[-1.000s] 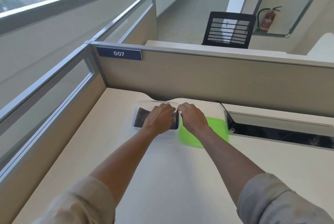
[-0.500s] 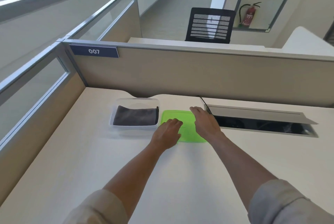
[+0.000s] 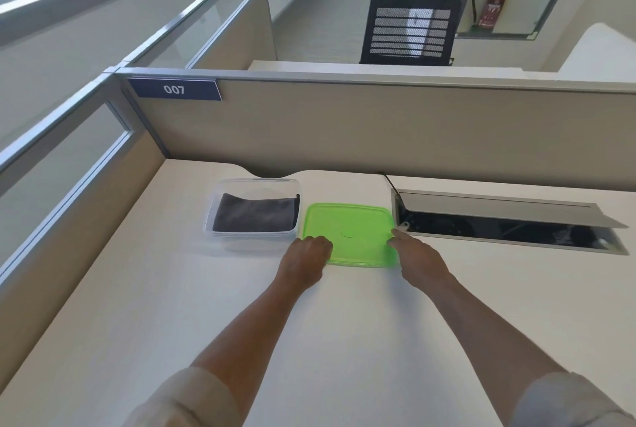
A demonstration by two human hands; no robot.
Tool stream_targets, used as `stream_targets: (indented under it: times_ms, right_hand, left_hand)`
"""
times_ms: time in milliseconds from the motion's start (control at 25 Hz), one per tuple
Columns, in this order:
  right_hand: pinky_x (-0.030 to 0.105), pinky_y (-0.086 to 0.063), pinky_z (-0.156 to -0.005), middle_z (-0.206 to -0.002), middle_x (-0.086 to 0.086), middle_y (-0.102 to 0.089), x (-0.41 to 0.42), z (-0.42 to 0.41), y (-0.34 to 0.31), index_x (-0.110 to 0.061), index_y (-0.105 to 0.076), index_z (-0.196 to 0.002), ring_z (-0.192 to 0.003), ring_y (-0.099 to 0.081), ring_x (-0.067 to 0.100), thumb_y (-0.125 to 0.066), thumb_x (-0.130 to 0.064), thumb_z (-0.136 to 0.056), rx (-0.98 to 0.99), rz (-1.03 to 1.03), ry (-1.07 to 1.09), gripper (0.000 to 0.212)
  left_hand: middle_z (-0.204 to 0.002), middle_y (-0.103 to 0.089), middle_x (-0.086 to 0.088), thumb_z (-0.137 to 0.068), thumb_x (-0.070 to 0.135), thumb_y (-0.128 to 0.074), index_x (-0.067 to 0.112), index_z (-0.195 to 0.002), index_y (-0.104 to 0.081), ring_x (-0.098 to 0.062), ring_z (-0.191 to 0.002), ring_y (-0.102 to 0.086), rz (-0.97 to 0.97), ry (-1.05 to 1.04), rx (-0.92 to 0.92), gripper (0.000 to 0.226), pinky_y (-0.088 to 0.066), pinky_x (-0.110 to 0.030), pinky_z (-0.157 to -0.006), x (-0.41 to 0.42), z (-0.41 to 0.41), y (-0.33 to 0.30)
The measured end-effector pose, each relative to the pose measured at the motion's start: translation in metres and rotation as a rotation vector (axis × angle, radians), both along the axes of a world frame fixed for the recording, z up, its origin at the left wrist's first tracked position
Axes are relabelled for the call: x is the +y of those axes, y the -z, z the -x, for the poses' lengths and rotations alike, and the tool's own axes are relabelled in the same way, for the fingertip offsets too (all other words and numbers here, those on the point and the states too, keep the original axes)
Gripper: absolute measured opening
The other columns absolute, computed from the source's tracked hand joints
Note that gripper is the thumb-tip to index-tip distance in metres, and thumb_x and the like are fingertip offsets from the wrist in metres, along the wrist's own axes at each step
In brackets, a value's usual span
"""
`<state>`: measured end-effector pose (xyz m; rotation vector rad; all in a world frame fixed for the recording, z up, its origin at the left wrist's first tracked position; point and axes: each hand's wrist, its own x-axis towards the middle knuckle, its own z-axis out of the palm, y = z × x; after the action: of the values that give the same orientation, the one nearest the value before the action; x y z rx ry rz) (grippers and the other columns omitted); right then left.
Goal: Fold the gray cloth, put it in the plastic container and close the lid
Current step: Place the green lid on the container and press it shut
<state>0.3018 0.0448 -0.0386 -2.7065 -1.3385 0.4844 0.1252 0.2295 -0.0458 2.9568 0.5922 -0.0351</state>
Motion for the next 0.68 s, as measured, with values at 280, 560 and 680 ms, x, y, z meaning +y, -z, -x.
stream_targets:
  times_ms: [280, 560, 680]
  right_hand:
    - [0.04, -0.048, -0.091, -0.151, -0.001, -0.046, -0.017, 0.0, -0.003, -0.022, -0.045, -0.143, -0.122, -0.056, 0.03, -0.051, 0.0, -0.089, -0.017, -0.15, 0.108, 0.058]
    - [0.035, -0.045, -0.064, -0.096, 0.002, -0.069, -0.016, 0.004, -0.032, -0.023, -0.061, -0.108, -0.086, -0.062, 0.034, -0.052, -0.004, -0.088, -0.044, -0.404, 0.229, 0.029]
    - [0.035, -0.042, -0.057, -0.084, 0.001, -0.064, -0.019, 0.009, -0.046, -0.02, -0.055, -0.099, -0.073, -0.055, 0.03, -0.049, 0.003, -0.085, -0.095, -0.524, 0.253, 0.027]
  left_hand:
    - [-0.08, -0.063, -0.006, -0.076, -0.004, -0.049, 0.013, -0.093, -0.053, -0.032, -0.072, -0.059, -0.008, -0.029, -0.102, 0.024, -0.034, -0.036, -0.054, -0.015, 0.0, -0.017]
    - [-0.076, -0.062, -0.01, -0.091, 0.004, -0.044, 0.011, -0.096, -0.047, -0.036, -0.067, -0.058, -0.036, 0.008, -0.197, 0.009, -0.027, -0.035, -0.056, -0.026, 0.004, -0.046]
    - [-0.088, -0.064, -0.01, -0.1, 0.017, -0.04, 0.011, -0.107, -0.046, -0.038, -0.071, -0.057, 0.01, 0.037, -0.254, 0.011, -0.031, -0.037, -0.054, -0.028, 0.01, -0.061]
